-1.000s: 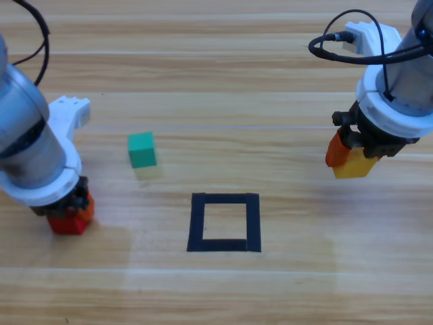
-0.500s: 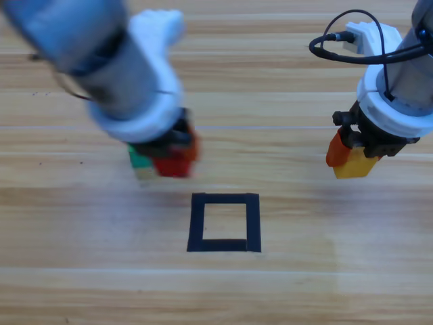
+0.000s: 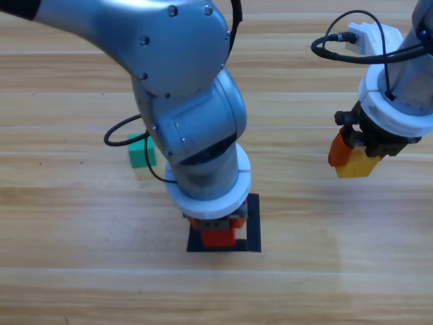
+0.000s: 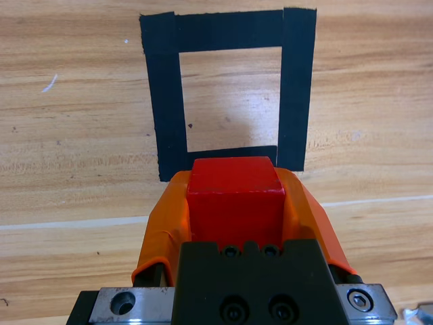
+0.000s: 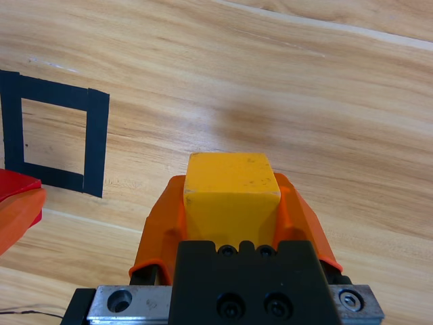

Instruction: Stack the blocks in the rectangular block: red at the bottom, yellow in the middle, green on top

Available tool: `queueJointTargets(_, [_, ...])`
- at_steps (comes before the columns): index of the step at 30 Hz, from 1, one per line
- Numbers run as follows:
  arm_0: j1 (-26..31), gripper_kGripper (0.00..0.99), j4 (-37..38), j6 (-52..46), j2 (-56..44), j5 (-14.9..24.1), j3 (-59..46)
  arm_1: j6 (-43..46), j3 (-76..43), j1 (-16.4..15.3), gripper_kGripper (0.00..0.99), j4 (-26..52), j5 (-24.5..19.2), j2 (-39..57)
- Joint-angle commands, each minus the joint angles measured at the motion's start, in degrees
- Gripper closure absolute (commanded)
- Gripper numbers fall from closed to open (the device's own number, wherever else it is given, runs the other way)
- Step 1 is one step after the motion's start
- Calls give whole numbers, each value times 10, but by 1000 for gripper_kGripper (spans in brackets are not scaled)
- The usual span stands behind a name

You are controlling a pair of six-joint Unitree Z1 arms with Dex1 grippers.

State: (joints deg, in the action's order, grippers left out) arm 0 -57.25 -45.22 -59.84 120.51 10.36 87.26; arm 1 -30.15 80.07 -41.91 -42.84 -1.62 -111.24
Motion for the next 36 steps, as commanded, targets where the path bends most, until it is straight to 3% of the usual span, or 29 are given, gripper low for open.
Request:
queueJointTargets(1, [-9, 924, 5, -10, 27, 15, 11, 1, 4, 18, 878, -12, -6, -30])
queueJointTargets(11, [-9, 924, 14, 19, 49, 38, 34, 1, 11, 25, 878, -12, -4, -51])
queueJointTargets(36, [4, 926, 40, 72, 72, 39, 21, 4, 26, 29, 878, -12, 0, -64])
